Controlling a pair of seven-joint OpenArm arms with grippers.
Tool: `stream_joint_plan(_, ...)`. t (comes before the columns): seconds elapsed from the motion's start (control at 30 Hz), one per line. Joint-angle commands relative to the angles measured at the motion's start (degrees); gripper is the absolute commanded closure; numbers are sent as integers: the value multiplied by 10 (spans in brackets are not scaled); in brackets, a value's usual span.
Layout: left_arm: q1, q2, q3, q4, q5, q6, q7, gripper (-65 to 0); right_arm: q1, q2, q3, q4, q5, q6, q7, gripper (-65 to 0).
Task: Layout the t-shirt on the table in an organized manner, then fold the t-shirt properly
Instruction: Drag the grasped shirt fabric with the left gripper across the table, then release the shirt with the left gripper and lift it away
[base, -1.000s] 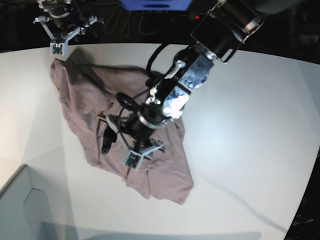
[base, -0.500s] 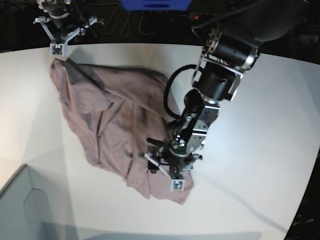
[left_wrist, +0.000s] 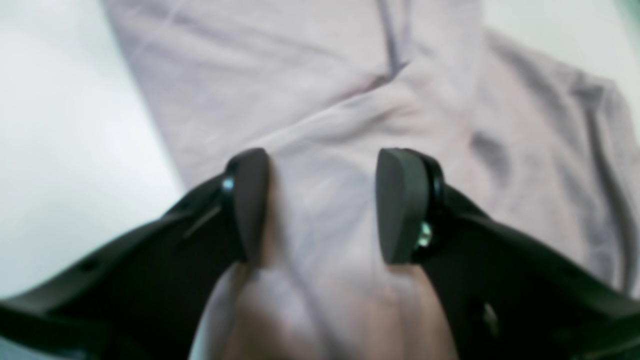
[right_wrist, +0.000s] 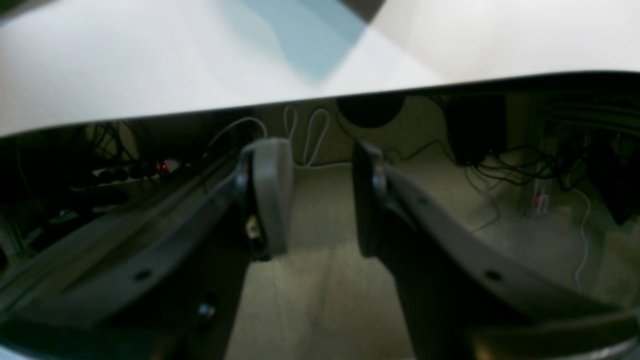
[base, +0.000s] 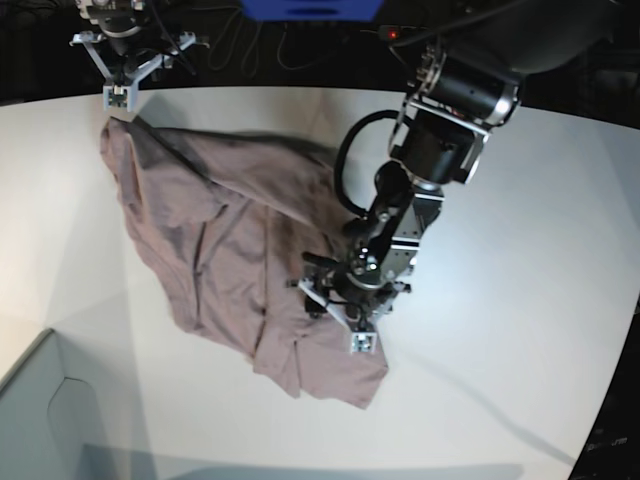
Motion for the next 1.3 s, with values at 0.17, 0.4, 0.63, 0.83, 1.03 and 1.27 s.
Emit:
stream_joint_plan(0.17, -7, -10, -2, 21, -2, -2, -13, -338, 1, 2, 1, 8, 0, 1, 9, -207)
stream_joint_plan(0.4, -9, 0, -2, 16, -2, -5, -13, -326, 3, 2, 1, 8, 0, 1, 9, -207)
stream_joint_plan(0.63, -13, 2, -2, 22, -2, -4, -13, 0, 4, 2, 1, 8, 0, 1, 9, -207)
stream_joint_plan(0.83, 46, -16, -115, 204, -3, -2, 26, 0, 14, 3, 1, -3, 0, 1, 9, -207)
stream_joint_plan(1.03, 167, -15, -288, 479, -3, -7, 135, 0, 30, 5, 1, -12, 0, 1, 9, -207)
stream_joint_plan(1.27, 328, 1, -435, 595, -99, -7, 145, 0, 56, 6, -1, -11, 0, 1, 12, -206)
